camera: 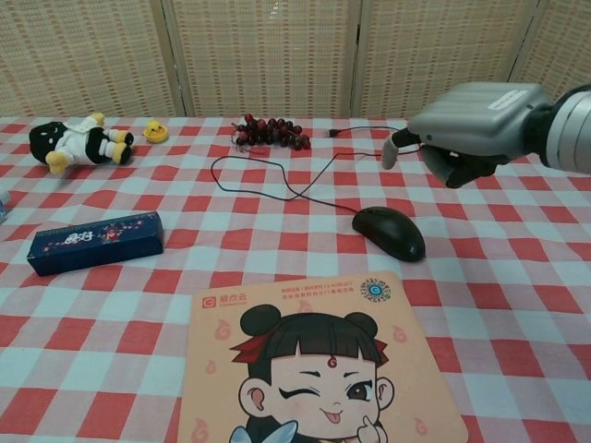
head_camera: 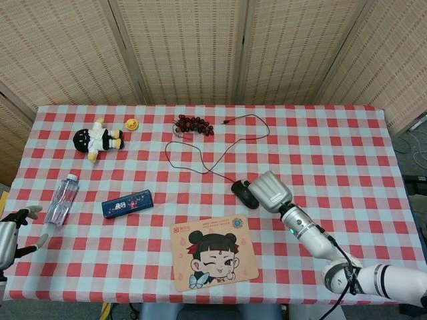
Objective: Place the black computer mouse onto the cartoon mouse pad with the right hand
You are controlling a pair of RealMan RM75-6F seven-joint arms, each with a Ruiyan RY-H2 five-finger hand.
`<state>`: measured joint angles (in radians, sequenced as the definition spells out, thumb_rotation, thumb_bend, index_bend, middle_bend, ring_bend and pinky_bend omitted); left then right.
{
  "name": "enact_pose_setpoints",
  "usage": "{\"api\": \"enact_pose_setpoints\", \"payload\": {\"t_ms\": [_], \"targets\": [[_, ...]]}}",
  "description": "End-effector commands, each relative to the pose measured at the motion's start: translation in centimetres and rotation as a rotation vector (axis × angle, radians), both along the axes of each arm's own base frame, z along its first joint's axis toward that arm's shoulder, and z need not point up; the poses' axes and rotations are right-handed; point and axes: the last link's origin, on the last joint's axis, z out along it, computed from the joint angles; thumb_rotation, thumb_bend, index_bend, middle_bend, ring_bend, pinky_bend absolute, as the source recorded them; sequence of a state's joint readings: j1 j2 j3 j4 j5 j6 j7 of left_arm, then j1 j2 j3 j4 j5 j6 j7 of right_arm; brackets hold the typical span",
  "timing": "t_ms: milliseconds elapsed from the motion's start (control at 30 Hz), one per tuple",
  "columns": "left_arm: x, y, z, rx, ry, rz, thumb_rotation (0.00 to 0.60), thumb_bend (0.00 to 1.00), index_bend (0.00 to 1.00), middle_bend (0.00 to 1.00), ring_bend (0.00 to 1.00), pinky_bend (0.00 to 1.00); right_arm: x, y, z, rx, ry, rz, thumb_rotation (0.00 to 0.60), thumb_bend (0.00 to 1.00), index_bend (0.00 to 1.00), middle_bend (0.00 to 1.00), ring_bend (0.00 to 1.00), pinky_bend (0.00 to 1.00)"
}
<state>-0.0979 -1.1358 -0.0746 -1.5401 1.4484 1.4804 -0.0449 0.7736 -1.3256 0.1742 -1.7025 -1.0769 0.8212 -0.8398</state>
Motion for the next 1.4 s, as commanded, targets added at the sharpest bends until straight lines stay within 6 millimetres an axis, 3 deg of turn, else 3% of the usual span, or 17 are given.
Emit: {"api": "enact_pose_setpoints", "payload": {"t_ms": [33,300,900,1400], "targets": [[0.0,0.0,0.0,-0.001,-0.001,0.003,0.6,0.23,0.38,0.43,0.47,0.65,0.0,-0.1,-1.8,0.028,0.04,-0.01,0.6,1.0,0.24,0.98,0.98,1.0],[-0.1,0.1,0.3,0.006,-0.015,0.009,0.6,0.23,0.37,0.43,0.47,0.65,0.4,-0.6,-4.5,0.058,0.07,-0.038,0.6,1.0,0.24,0.98,0.98,1.0],[-0.1,0.0,1.0,0.021,-0.03,0.012,0.6,0.23,0.37,0.43,0.47,0.65,0.9,-0.8,-7.4,0.094,0.1,-0.06,0.6,1.0,0.24,0.98,0.98,1.0],[0.0,-0.1,1.2,0.023,-0.039,0.007,0.6,0.23,0.37,0.43,0.47,0.65,0.4,-1.5,-7.8,0.075,0.124,-0.092,0.6,1.0,0.24,0.98,0.98,1.0]]}}
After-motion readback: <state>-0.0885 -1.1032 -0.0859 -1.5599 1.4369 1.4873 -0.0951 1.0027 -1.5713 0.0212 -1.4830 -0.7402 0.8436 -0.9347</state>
